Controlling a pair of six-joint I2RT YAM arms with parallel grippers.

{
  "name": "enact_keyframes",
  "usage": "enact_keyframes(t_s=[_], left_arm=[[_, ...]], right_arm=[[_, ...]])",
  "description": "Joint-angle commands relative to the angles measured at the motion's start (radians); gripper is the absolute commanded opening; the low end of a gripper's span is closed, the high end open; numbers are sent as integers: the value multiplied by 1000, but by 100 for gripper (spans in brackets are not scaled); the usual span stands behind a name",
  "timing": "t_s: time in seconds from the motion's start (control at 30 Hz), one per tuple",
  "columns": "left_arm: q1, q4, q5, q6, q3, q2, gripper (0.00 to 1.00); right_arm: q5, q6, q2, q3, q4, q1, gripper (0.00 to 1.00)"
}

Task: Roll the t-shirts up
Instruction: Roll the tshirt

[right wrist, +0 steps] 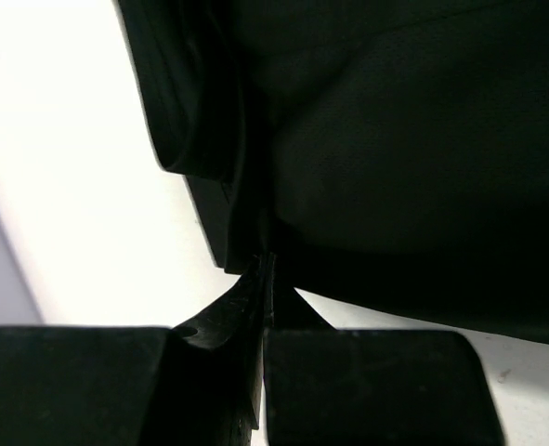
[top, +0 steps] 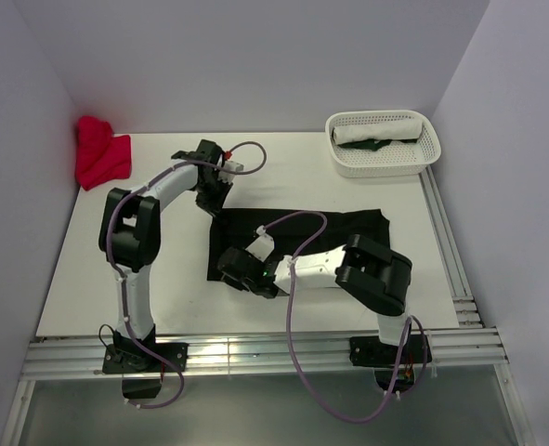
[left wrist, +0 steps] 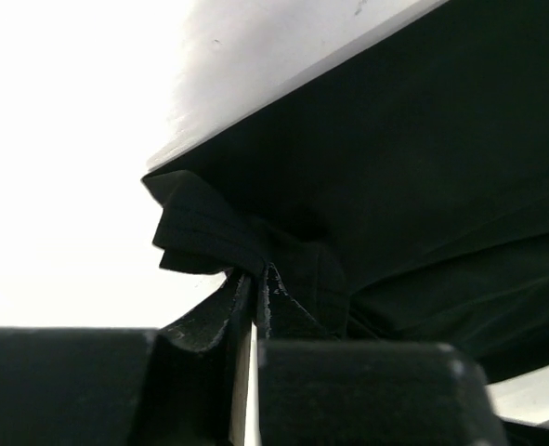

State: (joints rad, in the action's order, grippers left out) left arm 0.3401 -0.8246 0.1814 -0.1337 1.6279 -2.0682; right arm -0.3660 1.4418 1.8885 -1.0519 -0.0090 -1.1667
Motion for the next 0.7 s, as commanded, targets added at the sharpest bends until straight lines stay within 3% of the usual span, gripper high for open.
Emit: enact_keyframes(t_s=[0.0, 0.17, 0.4, 0.67], left_arm=[[25, -18, -59, 2, 41, -21, 9], [50, -5, -65, 3, 35, -21, 23], [50, -37, -34, -9, 114, -1, 50], [46, -99, 61, -33, 211, 10, 59]], right_arm=[[-37, 51, -52, 33, 102, 4, 0], [-36, 66, -51, 56, 138, 4, 0], [-33, 97, -40, 81, 167, 4, 0], [-40, 147, -46, 116, 179, 2, 0]])
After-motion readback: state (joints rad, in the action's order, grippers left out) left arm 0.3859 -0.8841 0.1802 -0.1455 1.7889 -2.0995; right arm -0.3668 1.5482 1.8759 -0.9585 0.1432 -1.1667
